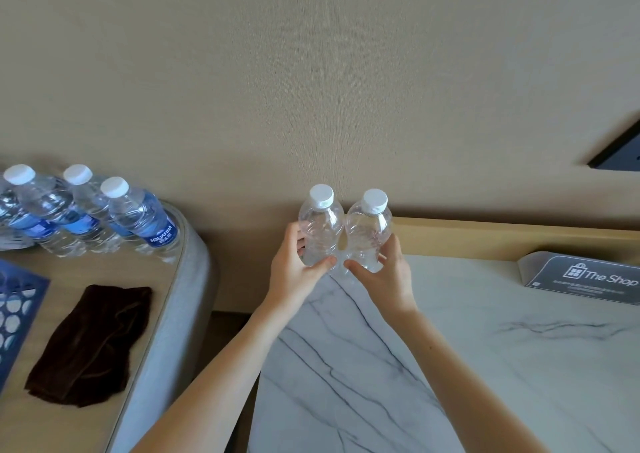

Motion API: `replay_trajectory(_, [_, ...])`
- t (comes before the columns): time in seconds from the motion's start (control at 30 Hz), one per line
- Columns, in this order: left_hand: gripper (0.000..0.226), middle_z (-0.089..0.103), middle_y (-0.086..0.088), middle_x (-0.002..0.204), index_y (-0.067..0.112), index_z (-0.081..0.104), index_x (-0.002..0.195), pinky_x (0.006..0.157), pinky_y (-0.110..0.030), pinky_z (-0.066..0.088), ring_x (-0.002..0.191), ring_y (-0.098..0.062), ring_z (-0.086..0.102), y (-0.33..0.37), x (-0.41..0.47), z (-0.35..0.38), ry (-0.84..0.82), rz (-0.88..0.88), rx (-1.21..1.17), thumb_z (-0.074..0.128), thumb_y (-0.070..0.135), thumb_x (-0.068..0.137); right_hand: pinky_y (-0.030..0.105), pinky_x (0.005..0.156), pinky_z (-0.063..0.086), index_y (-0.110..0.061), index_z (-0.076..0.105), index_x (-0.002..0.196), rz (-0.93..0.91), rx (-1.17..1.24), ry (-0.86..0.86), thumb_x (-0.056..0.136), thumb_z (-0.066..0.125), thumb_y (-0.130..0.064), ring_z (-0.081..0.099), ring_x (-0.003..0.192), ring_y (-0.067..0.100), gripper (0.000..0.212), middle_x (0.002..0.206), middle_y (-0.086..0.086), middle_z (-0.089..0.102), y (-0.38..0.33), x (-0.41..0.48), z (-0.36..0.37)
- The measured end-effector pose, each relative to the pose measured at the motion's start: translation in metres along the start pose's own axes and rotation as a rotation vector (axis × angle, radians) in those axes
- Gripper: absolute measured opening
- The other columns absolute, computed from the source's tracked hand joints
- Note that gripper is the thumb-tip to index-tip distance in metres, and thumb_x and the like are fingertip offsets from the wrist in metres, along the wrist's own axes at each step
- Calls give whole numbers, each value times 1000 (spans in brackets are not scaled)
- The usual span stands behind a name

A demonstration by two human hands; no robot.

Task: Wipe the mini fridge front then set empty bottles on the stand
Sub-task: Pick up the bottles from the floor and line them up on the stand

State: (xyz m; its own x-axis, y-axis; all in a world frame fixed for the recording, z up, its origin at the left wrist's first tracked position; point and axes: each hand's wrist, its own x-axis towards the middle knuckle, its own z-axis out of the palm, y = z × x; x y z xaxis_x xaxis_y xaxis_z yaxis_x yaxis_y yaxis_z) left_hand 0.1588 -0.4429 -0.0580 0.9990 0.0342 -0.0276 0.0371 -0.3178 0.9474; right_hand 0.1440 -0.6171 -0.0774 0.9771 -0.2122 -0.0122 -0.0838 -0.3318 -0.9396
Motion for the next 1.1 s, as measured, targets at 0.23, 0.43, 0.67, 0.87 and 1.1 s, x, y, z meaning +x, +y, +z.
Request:
replay_trajectory(0.23, [63,53,1,122,27,52,122,98,-26,47,112,-12,57,-2,0,4,61,43,53,89,20,72,24,89,47,-20,52,120,-12,-57,51,74,89,-24,57,105,13,60,120,-2,52,6,4,4])
replay_trajectory(0.43, [64,58,4,123,28,51,123,97,-24,45,114,-12,56,-4,1,6,66,46,29,89,21,72,28,90,48,-17,51,120,-6,-82,65,74,89,-28,55,105,13,61,118,-2,54,8,4,5])
replay_trajectory(0.67, [62,58,11,122,25,53,122,97,-22,45,115,-6,56,-5,0,4,62,33,83,89,22,72,16,82,40,-21,45,135,-14,-98,42,73,90,-30,52,111,9,78,125,-6,51,4,-2,2])
replay_trajectory(0.87, [74,50,11,129,24,48,133,92,-10,36,117,-3,50,7,-22,-16,55,57,147,88,31,72,17,84,38,-24,42,140,-56,-172,89,81,82,-41,48,116,5,72,128,-12,47,-13,-31,-16])
replay_trajectory(1.1, [30,60,1,107,9,57,116,87,-18,39,101,-19,59,40,-97,-58,85,422,485,68,21,90,31,87,44,-11,62,120,-154,-309,148,100,60,-29,58,113,22,27,115,-2,64,-52,-106,-53])
